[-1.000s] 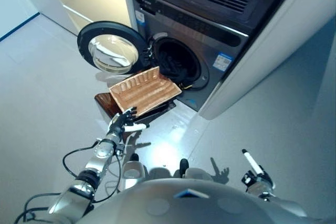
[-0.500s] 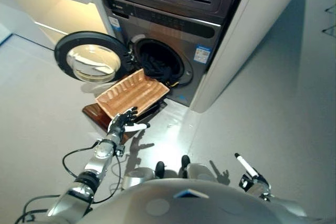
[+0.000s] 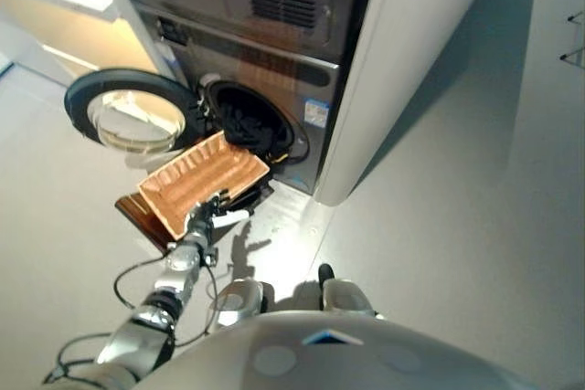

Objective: Pick up the clothes and place them into the washing machine

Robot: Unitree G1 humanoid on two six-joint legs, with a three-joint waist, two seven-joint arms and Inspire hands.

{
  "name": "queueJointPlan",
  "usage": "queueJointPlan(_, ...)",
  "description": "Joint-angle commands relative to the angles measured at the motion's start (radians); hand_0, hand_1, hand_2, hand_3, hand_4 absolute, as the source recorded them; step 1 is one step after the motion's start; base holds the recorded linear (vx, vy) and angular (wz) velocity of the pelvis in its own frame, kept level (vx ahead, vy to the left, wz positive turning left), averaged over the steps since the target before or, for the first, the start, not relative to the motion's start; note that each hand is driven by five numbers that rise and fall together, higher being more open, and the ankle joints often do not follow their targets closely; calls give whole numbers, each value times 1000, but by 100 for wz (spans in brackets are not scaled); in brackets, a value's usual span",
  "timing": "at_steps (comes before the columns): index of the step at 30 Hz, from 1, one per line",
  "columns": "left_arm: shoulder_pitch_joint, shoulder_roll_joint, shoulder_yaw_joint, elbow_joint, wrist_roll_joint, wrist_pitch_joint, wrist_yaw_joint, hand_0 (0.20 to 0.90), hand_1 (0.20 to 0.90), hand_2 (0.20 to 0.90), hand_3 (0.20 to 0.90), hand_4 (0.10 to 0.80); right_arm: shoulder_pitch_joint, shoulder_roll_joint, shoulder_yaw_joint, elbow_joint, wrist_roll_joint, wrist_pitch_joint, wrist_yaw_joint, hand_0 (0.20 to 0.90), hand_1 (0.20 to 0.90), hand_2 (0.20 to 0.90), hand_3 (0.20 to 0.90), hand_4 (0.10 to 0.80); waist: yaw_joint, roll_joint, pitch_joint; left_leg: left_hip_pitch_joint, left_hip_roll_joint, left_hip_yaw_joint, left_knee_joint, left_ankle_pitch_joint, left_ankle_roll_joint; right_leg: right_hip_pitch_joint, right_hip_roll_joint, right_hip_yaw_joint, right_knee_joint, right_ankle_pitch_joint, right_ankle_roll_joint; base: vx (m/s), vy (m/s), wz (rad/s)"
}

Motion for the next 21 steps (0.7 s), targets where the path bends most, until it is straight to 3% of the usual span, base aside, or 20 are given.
queueJointPlan(1,-80,52,43,-80,-40,-69,23,900,900,900,900,800,9,-63,-30,-20,37,-48,-21,900,900,900,900,800,16,7,-13,-58,72,87,-300,241,-10,38,34,-44,-13,-58,46,321,192,25)
queueJointPlan(2,-75,49,51,-76,-42,-73,32,900,900,900,900,800,1,-69,-34,-32,38,-52,-20,900,900,900,900,800,21,25,-18,-22,63,57,-283,242,-5,47,44,-43,27,-90,46,244,145,22)
queueJointPlan(3,-75,49,52,-76,-41,-73,33,900,900,900,900,800,1,-69,-34,-32,38,-52,-20,900,900,900,900,800,21,25,-16,-20,63,56,-282,240,-5,50,44,-44,29,-92,45,298,227,-3)
queueJointPlan(4,-60,46,74,-77,-76,-67,28,900,900,900,900,800,6,-69,-54,-40,39,-55,-21,900,900,900,900,800,23,20,-30,-12,33,51,-230,220,7,52,31,-39,95,-110,51,166,119,-37)
queueJointPlan(6,-50,47,87,-88,-93,-62,21,900,900,900,900,800,11,-67,-60,-39,37,-55,-20,900,900,900,900,800,32,13,-36,3,21,57,-228,205,18,45,29,-35,144,-117,60,190,138,-58)
queueJointPlan(9,-37,44,101,-85,-133,-57,0,900,900,900,900,800,3,-75,-68,-44,27,-45,-16,900,900,900,900,800,27,18,-18,66,19,76,-254,187,43,-64,31,-92,314,-70,103,120,149,-66)
queueJointPlan(10,-37,44,101,-85,-133,-57,0,900,900,900,900,800,3,-75,-68,-44,26,-45,-16,900,900,900,900,800,28,18,-18,67,19,77,-255,187,43,-65,31,-92,315,-71,103,70,88,-32)
queueJointPlan(12,-36,48,107,-81,-142,-61,-2,900,900,900,900,800,17,-61,-66,-51,29,-45,-15,900,900,900,900,800,21,17,-20,93,16,81,-285,181,42,-71,2,-116,220,-58,105,95,-12,-28)
queueJointPlan(13,-40,48,122,-71,-148,-66,1,900,900,900,900,800,21,-58,-55,-46,14,-45,-22,900,900,900,900,800,25,9,-29,97,8,81,-286,164,38,-51,-53,-152,87,-25,106,138,-57,-16)
queueJointPlan(14,-43,55,111,-73,-140,-69,4,900,900,900,900,800,33,-55,-55,-45,12,-47,-17,900,900,900,900,800,14,4,-31,88,7,73,-273,163,37,-50,-37,-87,88,-24,105,141,-52,0)
queueJointPlan(15,-48,51,105,-63,-141,-66,-4,900,900,900,900,800,33,-49,-54,-38,14,-47,-14,900,900,900,900,800,11,-2,-34,94,5,76,-276,162,36,-34,-32,-61,65,-23,102,175,-17,19)
queueJointPlan(18,-38,36,126,-52,-146,-74,0,900,900,900,900,800,51,-43,-64,-18,8,-46,-20,900,900,900,900,800,12,-11,-58,122,10,97,-318,158,30,15,-50,-85,-15,-4,103,115,-3,16)
queueJointPlan(21,-30,33,134,-54,-149,-75,-5,900,900,900,900,800,59,-48,-80,-12,10,-48,-18,900,900,900,900,800,-4,-6,-72,137,17,103,-341,163,24,36,-44,-74,-39,-4,100,79,8,-8)
